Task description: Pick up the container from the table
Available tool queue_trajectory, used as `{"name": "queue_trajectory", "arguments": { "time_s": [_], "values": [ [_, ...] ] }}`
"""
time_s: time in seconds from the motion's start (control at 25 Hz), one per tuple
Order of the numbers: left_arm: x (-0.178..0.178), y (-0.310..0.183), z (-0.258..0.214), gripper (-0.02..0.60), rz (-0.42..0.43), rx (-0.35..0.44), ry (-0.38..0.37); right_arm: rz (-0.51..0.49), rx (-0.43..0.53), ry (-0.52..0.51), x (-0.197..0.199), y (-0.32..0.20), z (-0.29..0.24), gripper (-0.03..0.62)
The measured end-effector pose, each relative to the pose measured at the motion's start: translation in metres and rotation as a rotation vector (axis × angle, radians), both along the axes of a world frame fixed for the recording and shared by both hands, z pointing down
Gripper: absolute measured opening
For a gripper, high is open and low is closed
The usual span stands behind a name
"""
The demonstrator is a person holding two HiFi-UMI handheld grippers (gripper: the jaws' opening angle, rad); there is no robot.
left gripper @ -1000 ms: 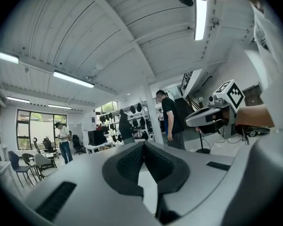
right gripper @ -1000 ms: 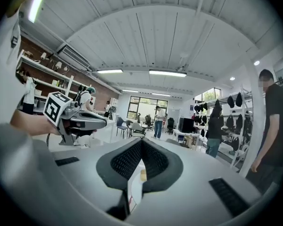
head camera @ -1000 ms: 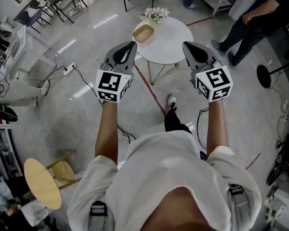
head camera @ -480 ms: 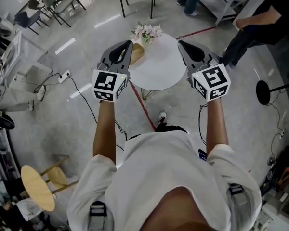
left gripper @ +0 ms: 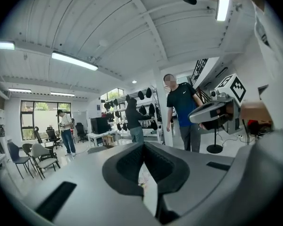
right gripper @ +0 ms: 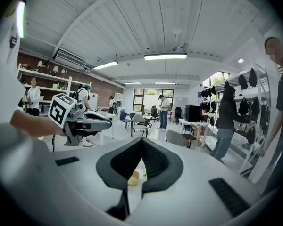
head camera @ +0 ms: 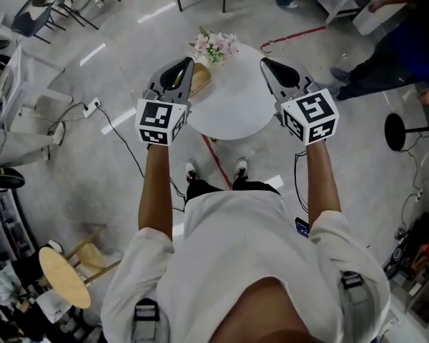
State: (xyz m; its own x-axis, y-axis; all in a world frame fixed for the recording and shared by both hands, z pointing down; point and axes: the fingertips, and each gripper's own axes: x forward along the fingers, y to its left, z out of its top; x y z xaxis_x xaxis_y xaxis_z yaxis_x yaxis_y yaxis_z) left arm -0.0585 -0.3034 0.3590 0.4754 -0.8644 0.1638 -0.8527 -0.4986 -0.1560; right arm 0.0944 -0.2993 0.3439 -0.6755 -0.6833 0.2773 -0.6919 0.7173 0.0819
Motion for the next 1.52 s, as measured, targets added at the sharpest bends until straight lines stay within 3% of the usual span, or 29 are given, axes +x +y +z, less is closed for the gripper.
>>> {"name": "queue_trajectory", "arguments": {
  "time_s": [0.24,0.44,0.64,0.72,1.04,1.32,1.52],
  "values": [
    [-0.042,-0.034,0.072,0.014,0.031,-0.143,-0.016,0.041,-0.047,0.047,-0.039,-0.027,0.043,0.012],
    [-0.076,-0.055,0.142,0.014,0.057,-0.268,-0.013,0.077,-0.149,0.049,-0.072,-0.045,0.095,0.014],
    [-0.093,-0.063,0.227,0.015,0.127,-0.453,0.026,0.111,-0.232,0.064,-0.097,-0.054,0.14,0.014],
    [-0.096,-0.062,0.267,0.094,0.157,-0.543,0.015,0.123,-0.264,0.077,-0.103,-0.056,0.158,0.014],
    [-0.09,-0.054,0.384,0.131,0.237,-0.746,-0.128,0.135,-0.368,0.124,-0.107,-0.059,0.223,0.014],
    [-0.071,-0.042,0.427,0.15,0.374,-0.774,-0.348,0.143,-0.456,0.109,-0.099,-0.049,0.258,0.014],
    [-0.074,-0.038,0.449,0.132,0.398,-0.795,-0.531,0.16,-0.508,0.055,-0.086,-0.038,0.269,0.014]
  ]
}}
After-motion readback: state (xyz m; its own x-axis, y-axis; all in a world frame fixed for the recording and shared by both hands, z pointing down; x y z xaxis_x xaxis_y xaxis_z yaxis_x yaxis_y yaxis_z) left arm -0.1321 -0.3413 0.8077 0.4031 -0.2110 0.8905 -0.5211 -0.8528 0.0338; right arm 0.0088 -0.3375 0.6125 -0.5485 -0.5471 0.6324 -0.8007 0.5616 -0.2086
